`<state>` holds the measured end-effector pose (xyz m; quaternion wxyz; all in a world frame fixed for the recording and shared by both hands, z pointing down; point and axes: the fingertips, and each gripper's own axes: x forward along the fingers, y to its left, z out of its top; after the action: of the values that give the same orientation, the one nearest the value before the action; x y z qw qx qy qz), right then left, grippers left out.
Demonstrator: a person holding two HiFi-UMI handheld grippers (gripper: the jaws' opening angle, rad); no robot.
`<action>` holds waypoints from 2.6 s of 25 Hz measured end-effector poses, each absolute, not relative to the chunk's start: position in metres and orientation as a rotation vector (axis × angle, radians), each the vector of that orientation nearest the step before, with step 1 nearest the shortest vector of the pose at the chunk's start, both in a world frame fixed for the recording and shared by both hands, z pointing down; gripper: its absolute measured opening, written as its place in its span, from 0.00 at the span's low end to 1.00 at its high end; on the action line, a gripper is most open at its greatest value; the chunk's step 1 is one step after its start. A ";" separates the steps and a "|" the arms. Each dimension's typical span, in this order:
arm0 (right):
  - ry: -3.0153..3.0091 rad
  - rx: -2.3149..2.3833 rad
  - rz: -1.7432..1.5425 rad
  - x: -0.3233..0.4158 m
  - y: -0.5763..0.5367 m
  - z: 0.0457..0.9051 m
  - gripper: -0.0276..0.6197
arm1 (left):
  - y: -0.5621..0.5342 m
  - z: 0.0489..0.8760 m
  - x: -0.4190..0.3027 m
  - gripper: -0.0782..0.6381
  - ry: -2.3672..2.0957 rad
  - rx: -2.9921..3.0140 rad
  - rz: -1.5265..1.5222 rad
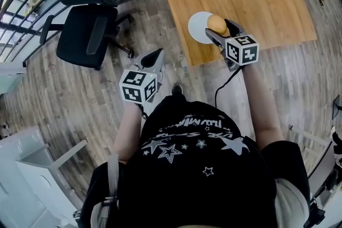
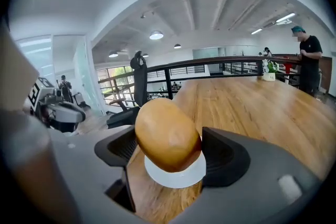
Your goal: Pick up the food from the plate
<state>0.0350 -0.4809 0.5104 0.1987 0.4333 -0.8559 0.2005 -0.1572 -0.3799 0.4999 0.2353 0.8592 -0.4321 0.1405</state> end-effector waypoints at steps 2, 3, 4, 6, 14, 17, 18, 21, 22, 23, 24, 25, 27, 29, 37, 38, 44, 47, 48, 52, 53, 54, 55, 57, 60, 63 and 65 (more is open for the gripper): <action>-2.429 1.212 0.585 0.035 -0.472 0.504 0.64 | -0.371 0.499 -0.152 0.11 -1.189 2.353 0.394; -2.445 1.209 0.595 0.034 -0.468 0.501 0.64 | -0.367 0.498 -0.149 0.11 -1.191 2.351 0.397; -2.460 1.206 0.604 0.034 -0.462 0.499 0.64 | -0.362 0.498 -0.147 0.11 -1.195 2.347 0.398; -2.487 1.202 0.620 0.036 -0.451 0.495 0.64 | -0.352 0.497 -0.141 0.11 -1.204 2.340 0.398; -2.590 1.221 0.709 0.052 -0.408 0.470 0.65 | -0.315 0.491 -0.116 0.11 -1.213 2.323 0.404; -2.626 1.224 0.728 0.066 -0.386 0.462 0.65 | -0.299 0.489 -0.102 0.11 -1.210 2.337 0.409; -2.632 1.226 0.734 0.071 -0.379 0.461 0.64 | -0.293 0.488 -0.098 0.11 -1.210 2.339 0.408; -2.632 1.240 0.750 0.084 -0.358 0.459 0.65 | -0.274 0.486 -0.088 0.11 -1.210 2.337 0.399; -2.631 1.245 0.751 0.088 -0.352 0.458 0.65 | -0.268 0.485 -0.085 0.11 -1.209 2.338 0.398; -2.632 1.248 0.749 0.091 -0.346 0.457 0.65 | -0.263 0.484 -0.082 0.11 -1.208 2.342 0.398; -2.634 1.249 0.744 0.093 -0.339 0.457 0.65 | -0.258 0.483 -0.079 0.11 -1.207 2.348 0.397; -2.638 1.246 0.740 0.095 -0.332 0.456 0.65 | -0.252 0.482 -0.076 0.11 -1.208 2.353 0.396; -2.648 1.240 0.737 0.097 -0.317 0.455 0.65 | -0.240 0.480 -0.071 0.11 -1.212 2.360 0.390; -2.658 1.231 0.738 0.100 -0.305 0.454 0.65 | -0.229 0.478 -0.065 0.11 -1.215 2.364 0.383; -2.677 1.243 0.713 0.109 -0.259 0.444 0.65 | -0.181 0.474 -0.054 0.11 -1.232 2.370 0.369; -2.678 1.242 0.708 0.111 -0.255 0.443 0.65 | -0.177 0.472 -0.053 0.11 -1.238 2.368 0.365; -2.709 1.241 0.696 0.119 -0.217 0.439 0.65 | -0.136 0.474 -0.049 0.11 -1.265 2.365 0.348; -2.728 1.240 0.690 0.120 -0.191 0.446 0.65 | -0.109 0.484 -0.047 0.11 -1.266 2.367 0.352; -2.729 1.238 0.691 0.121 -0.187 0.446 0.65 | -0.104 0.484 -0.046 0.11 -1.267 2.366 0.355; -2.733 1.230 0.703 0.121 -0.180 0.441 0.65 | -0.096 0.476 -0.048 0.11 -1.276 2.359 0.363; -2.734 1.226 0.704 0.120 -0.179 0.440 0.65 | -0.095 0.474 -0.049 0.11 -1.280 2.356 0.363; -2.733 1.219 0.702 0.119 -0.176 0.439 0.65 | -0.092 0.473 -0.050 0.11 -1.285 2.352 0.362; -2.732 1.211 0.698 0.118 -0.174 0.439 0.65 | -0.089 0.472 -0.052 0.11 -1.290 2.348 0.361; -2.732 1.192 0.692 0.114 -0.169 0.439 0.65 | -0.084 0.471 -0.054 0.11 -1.295 2.342 0.361; -2.740 1.177 0.701 0.112 -0.165 0.438 0.65 | -0.075 0.471 -0.054 0.11 -1.299 2.332 0.368; -2.754 1.192 0.705 0.114 -0.166 0.436 0.65 | -0.073 0.473 -0.053 0.11 -1.305 2.327 0.368; -2.751 1.199 0.709 0.114 -0.165 0.436 0.65 | -0.073 0.472 -0.052 0.11 -1.304 2.331 0.366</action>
<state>0.1140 -0.1648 0.4363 0.0290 0.3887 -0.8918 0.2298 -0.0522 -0.0729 0.4717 0.2207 0.8433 -0.4718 0.1325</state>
